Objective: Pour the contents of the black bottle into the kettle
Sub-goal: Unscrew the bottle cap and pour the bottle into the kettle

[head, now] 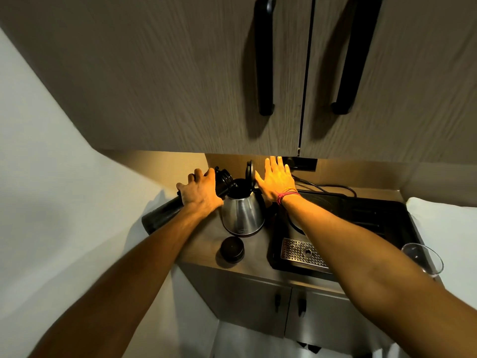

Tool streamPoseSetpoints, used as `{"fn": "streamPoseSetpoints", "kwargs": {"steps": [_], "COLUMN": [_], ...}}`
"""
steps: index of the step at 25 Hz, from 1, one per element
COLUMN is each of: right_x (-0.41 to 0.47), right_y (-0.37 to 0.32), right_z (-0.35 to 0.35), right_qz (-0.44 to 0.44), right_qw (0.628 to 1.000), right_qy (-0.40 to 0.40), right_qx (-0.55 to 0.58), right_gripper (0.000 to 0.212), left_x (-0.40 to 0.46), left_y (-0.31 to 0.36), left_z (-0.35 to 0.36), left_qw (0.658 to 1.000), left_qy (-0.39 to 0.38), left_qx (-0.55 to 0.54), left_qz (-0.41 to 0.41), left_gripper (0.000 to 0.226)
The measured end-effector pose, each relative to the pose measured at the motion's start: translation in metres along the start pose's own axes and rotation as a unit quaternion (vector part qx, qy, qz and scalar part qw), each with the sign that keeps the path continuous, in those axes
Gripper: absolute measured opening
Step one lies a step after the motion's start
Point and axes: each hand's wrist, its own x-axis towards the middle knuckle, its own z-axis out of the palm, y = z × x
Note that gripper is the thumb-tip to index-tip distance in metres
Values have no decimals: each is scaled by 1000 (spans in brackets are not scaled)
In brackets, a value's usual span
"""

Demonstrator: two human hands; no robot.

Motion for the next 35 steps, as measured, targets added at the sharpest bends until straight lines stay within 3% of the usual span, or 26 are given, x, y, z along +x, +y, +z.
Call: {"fn": "streamPoseSetpoints", "kwargs": {"steps": [35], "right_x": [1], "right_y": [3], "right_z": [1], "right_qz": [-1], "right_qw": [1000], "right_qy": [11], "right_qx": [5], "right_gripper": [87], "left_x": [-2], "left_y": [1], "left_z": [-2], "left_qw": [999], "left_qy": [-3], "left_qx": [52], "left_qz": [4], "left_gripper": [81]}}
